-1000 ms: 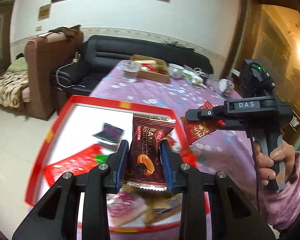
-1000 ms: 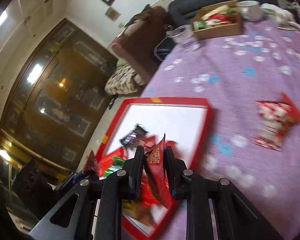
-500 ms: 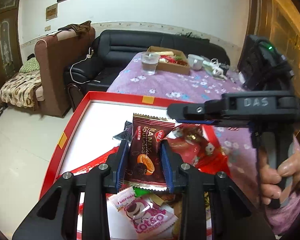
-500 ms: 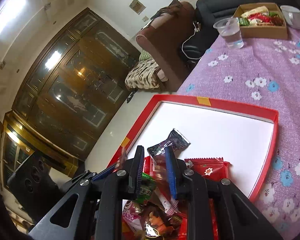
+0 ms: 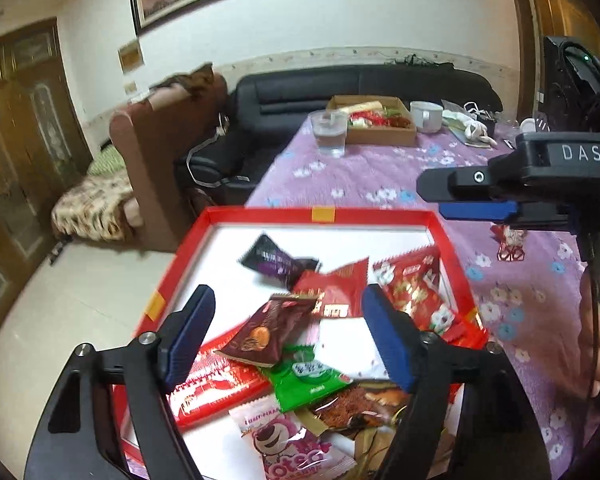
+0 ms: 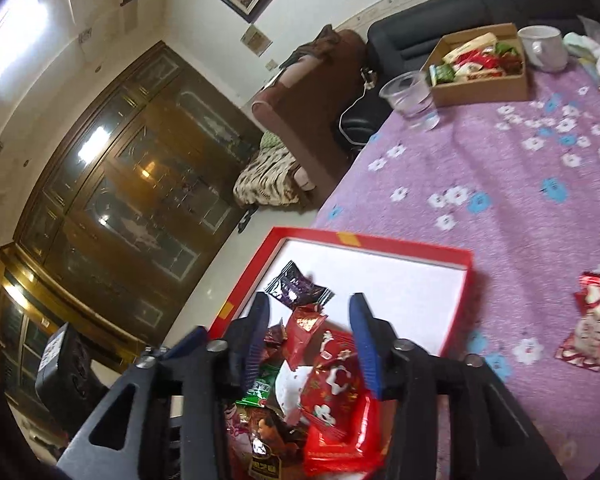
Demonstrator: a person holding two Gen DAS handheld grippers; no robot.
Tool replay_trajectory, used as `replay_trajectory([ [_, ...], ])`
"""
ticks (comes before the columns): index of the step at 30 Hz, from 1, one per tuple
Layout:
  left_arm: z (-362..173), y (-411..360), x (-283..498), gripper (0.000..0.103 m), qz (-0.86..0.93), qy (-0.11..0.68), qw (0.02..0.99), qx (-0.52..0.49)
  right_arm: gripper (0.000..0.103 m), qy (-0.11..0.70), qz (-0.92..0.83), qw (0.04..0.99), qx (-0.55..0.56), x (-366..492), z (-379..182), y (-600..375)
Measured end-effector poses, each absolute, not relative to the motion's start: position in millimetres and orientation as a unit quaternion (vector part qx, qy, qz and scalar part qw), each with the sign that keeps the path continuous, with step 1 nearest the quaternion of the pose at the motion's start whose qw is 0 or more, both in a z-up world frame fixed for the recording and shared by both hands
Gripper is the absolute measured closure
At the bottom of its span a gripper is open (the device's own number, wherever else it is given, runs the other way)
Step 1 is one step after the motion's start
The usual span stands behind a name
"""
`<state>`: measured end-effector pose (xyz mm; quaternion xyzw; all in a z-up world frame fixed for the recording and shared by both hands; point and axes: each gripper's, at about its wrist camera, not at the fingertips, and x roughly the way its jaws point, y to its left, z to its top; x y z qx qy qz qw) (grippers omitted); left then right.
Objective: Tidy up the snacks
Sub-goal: 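Grasp the red-and-white patterned packet with the left tool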
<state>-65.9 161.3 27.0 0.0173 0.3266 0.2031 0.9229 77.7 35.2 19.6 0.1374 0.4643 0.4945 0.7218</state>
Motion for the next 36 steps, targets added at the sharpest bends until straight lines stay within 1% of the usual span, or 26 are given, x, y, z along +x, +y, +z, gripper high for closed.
replay_trajectory([
  [2,31.6,154.3,-66.0,0.023,0.207,0.322,0.923,0.029,0.055,0.455,0.491,0.730,0.134,78.5,25.1,25.8],
  [3,33.6,149.0,-64.6,0.021,0.207,0.321,0.924,0.035,0.050,0.452,0.489,0.734,0.133,79.9,27.4,21.1],
  [5,35.8,141.6,-61.4,0.021,0.205,0.321,0.924,0.044,0.045,0.449,0.485,0.738,0.137,83.3,32.0,11.4],
  [11,33.7,115.4,-42.1,0.021,0.193,0.339,0.919,0.061,0.038,0.463,0.448,0.750,0.151,112.0,35.4,-29.8],
  [15,28.4,97.4,-25.7,0.021,0.180,0.360,0.913,0.069,0.038,0.487,0.420,0.750,0.156,139.6,28.3,-57.8],
  [22,17.6,59.9,13.7,0.021,0.151,0.391,0.902,0.105,0.038,0.534,0.368,0.727,0.226,189.8,-11.7,-108.1],
  [30,3.7,9.2,67.8,0.021,0.114,0.410,0.893,0.143,0.038,0.573,0.333,0.689,0.294,209.5,-42.2,-132.9],
  [36,-14.7,-19.8,93.0,0.021,0.098,0.433,0.883,0.153,0.038,0.574,0.317,0.683,0.324,217.5,-45.6,-146.7],
])
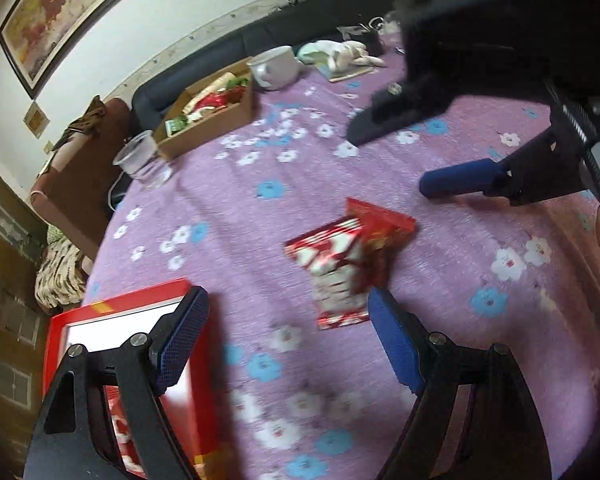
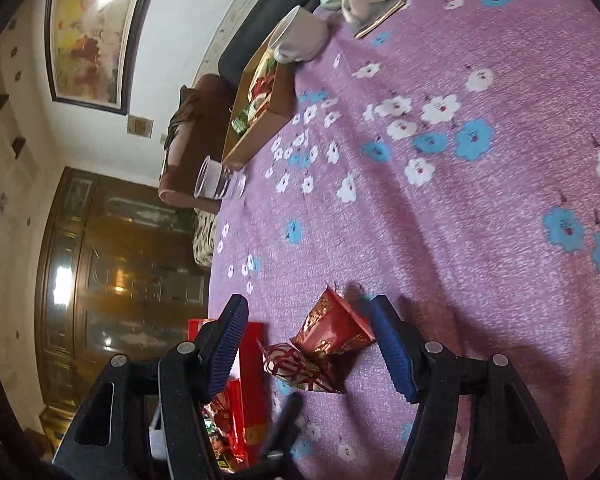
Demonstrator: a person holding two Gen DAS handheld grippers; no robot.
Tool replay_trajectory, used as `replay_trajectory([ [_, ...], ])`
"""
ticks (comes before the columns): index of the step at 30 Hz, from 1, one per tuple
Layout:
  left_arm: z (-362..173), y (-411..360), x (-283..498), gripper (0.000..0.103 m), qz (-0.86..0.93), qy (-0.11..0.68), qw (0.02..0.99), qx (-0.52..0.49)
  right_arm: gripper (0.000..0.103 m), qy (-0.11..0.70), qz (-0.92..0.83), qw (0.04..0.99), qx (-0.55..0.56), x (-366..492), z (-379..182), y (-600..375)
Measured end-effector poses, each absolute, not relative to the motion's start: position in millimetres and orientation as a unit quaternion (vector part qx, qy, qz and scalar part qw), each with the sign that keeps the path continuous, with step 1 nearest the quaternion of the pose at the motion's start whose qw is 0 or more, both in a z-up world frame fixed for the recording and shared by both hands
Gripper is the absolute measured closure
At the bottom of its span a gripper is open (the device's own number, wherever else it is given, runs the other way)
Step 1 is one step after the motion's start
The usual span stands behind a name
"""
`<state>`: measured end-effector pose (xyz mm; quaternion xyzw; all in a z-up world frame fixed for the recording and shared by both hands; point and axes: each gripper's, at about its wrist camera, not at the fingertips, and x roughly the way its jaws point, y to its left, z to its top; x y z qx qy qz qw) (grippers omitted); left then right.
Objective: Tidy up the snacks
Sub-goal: 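Grasp the red-and-white patterned packet with the left tool, then grasp the red gold-foil packet with the right tool while the left tool holds its packet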
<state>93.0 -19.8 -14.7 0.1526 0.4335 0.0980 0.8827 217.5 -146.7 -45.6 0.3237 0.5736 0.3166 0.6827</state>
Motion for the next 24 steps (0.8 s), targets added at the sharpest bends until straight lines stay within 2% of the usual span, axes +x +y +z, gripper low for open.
replay_trajectory([
  [5,-18.2,-32.2,99.8,0.021,0.082,0.430,0.885,0.159,0.037,0.579,0.305,0.680,0.332,219.8,-48.0,-149.3],
  [11,-19.7,-26.2,101.3,0.021,0.058,0.419,0.898,0.122,0.037,0.581,0.300,0.679,0.334,218.4,-48.0,-150.7],
  [15,-23.3,-24.1,99.4,0.048,0.038,0.424,0.899,0.100,0.037,0.580,0.309,0.677,0.332,217.1,-45.7,-145.8],
  [18,-29.0,-22.8,99.1,0.072,0.019,0.434,0.896,0.088,0.035,0.584,0.314,0.674,0.324,216.3,-46.9,-138.1],
  [24,-24.3,-17.9,93.9,0.080,0.006,0.422,0.904,0.064,0.034,0.595,0.299,0.675,0.319,217.8,-55.2,-137.9],
])
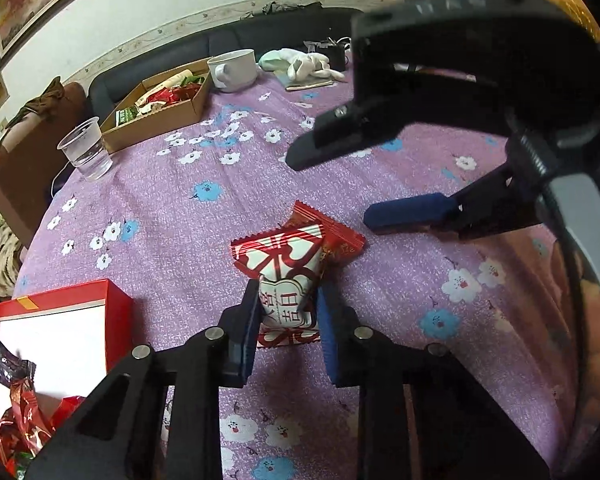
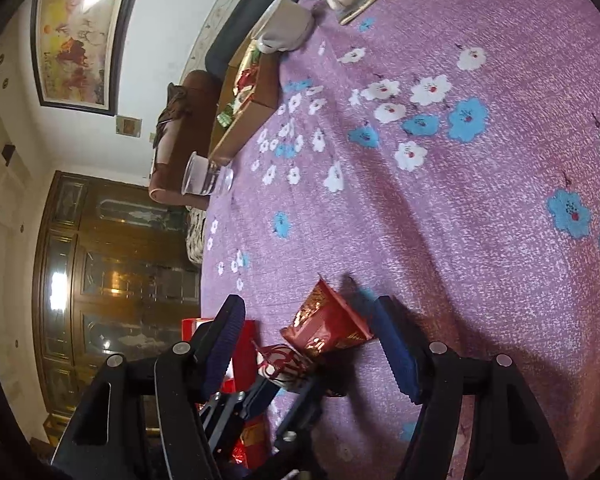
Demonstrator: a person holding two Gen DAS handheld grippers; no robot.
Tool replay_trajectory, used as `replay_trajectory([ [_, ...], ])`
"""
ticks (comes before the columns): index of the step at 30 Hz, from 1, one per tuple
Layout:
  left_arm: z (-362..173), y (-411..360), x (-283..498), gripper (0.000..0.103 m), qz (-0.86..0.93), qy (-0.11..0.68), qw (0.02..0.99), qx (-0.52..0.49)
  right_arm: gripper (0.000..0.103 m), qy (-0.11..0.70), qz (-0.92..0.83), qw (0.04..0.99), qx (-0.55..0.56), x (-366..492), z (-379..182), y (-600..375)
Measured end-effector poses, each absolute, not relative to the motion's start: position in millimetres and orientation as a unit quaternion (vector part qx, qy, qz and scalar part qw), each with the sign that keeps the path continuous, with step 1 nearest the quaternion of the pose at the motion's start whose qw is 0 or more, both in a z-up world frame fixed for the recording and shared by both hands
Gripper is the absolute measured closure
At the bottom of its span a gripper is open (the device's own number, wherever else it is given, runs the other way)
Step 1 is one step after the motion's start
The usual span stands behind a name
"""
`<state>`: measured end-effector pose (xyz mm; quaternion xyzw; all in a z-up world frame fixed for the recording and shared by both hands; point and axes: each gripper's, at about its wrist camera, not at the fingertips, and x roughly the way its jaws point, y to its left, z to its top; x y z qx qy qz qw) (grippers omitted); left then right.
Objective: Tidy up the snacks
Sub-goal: 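Grasp the red gold-foil packet with the right tool while the left tool holds its packet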
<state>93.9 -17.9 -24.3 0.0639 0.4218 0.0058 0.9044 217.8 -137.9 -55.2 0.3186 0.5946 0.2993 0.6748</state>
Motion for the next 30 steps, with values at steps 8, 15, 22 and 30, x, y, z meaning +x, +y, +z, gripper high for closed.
replay_trajectory([
  [8,-20.8,-16.0,71.1,0.082,-0.033,0.423,0.905,0.042,0.031,0.592,0.305,0.690,0.284,214.0,-52.8,-125.1],
  [15,-20.6,-21.0,29.4,0.082,-0.077,0.435,0.896,0.038,0.028,0.590,0.300,0.707,0.247,210.5,-54.9,-109.6],
  [22,-15.2,4.7,4.2,0.082,-0.060,0.434,0.899,0.013,0.019,0.567,0.299,0.753,0.149,195.3,-43.6,-82.7],
  [30,-12.4,17.2,-5.9,0.082,-0.035,0.425,0.905,0.004,0.023,0.525,0.270,0.807,-0.026,168.3,-40.3,-47.5],
])
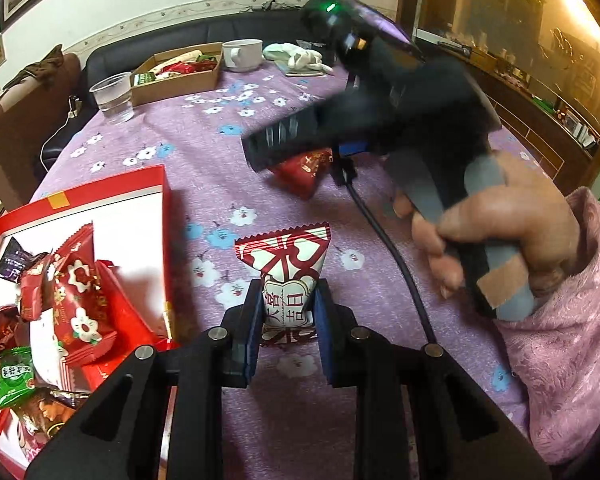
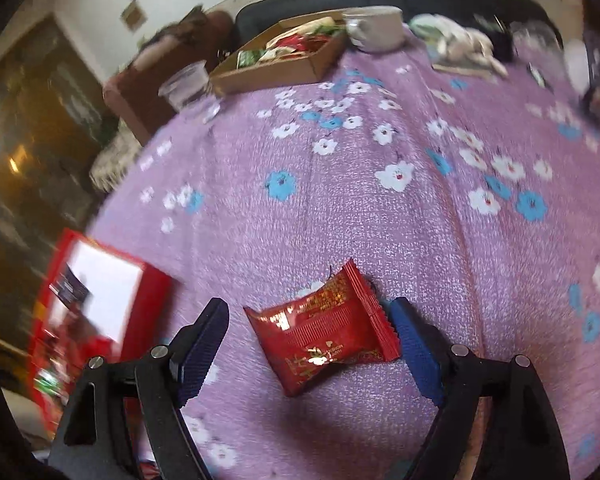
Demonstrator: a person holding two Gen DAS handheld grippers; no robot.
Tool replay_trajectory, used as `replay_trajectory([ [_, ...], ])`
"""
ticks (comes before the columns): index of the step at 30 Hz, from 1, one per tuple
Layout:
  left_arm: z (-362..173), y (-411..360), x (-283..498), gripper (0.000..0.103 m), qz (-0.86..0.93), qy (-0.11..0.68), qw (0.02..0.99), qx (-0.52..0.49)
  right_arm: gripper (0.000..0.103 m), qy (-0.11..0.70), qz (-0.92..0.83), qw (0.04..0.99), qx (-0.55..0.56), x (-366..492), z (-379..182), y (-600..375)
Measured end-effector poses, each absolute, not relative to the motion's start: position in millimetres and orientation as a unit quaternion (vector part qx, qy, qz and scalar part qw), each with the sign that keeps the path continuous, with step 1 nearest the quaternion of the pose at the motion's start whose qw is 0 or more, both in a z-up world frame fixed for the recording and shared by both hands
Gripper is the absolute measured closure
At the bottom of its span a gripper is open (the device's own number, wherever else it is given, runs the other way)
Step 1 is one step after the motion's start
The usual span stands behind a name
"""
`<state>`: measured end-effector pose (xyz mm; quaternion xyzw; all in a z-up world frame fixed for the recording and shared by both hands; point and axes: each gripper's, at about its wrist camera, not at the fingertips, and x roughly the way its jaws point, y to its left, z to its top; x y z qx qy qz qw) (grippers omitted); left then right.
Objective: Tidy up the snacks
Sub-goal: 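Grasp the red gold-foil packet with the right tool while the left tool holds its packet, then lift both held packets above the table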
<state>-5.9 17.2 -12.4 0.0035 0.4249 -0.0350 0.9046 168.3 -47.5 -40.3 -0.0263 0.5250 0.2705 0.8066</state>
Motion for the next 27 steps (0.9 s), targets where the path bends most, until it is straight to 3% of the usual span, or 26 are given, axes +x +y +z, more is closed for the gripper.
replay_trajectory([
  [3,-11.8,19.8,-8.7,0.082,-0.030,0.423,0.906,0.000,0.036,0.498,0.239,0.824,-0.124,155.4,-44.5,-31.7],
  [6,-12.2,21.1,-8.9,0.082,-0.028,0.423,0.906,-0.003,0.051,0.498,0.232,0.828,-0.113,158.6,-41.5,-36.8],
  [8,-13.0,21.8,-8.4,0.082,-0.027,0.425,0.905,-0.005,0.055,0.506,0.231,0.827,-0.080,166.1,-40.1,-49.2],
  [21,-6.2,24.7,-5.9,0.082,-0.013,0.410,0.912,-0.007,0.056,0.531,0.270,0.796,0.107,196.5,-27.7,-97.8],
  [27,3.7,33.1,-10.6,0.081,0.003,0.396,0.918,-0.007,0.056,0.527,0.289,0.788,0.135,197.0,-25.1,-97.3],
])
